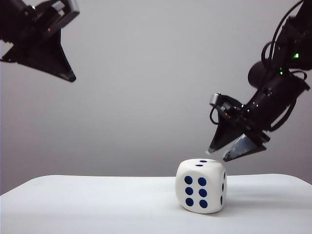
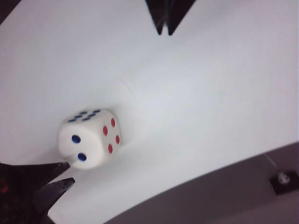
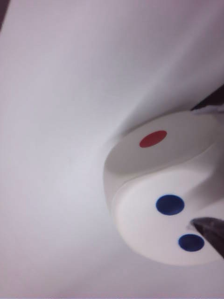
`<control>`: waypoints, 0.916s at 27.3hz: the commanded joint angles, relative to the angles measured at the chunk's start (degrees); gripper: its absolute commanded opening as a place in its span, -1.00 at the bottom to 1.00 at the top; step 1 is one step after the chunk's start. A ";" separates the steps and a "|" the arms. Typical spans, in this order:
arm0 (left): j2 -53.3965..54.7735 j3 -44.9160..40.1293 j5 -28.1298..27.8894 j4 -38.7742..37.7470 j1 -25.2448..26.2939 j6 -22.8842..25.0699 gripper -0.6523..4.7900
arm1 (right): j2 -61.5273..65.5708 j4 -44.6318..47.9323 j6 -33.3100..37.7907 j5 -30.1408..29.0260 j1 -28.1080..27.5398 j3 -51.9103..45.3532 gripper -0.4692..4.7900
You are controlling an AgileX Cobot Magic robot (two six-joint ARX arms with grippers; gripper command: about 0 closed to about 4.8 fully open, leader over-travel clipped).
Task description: Pick up the dice on the table and roll the dice.
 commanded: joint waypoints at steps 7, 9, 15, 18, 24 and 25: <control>1.20 0.24 0.46 -0.94 -0.02 0.15 -0.78 | 4.55 1.42 -1.31 -2.82 0.83 0.24 0.22; 1.20 0.22 0.44 -1.01 -0.02 0.15 -0.78 | 5.29 1.60 -1.36 -2.93 1.51 0.24 -0.18; 1.20 0.24 0.42 -1.14 -0.02 0.17 -0.78 | 4.72 -2.21 0.35 -3.34 1.90 3.10 -0.84; 1.20 0.24 0.39 -1.07 -0.02 0.20 -0.78 | 3.08 -8.55 0.17 -2.97 0.87 6.34 -0.84; 1.20 0.24 0.39 0.26 -0.02 0.15 -0.78 | -4.09 -13.68 0.13 -2.67 -1.20 8.79 -0.84; 1.20 0.24 0.46 0.72 -0.04 0.13 -0.78 | -6.38 -14.43 0.13 -0.72 -1.53 8.79 -0.84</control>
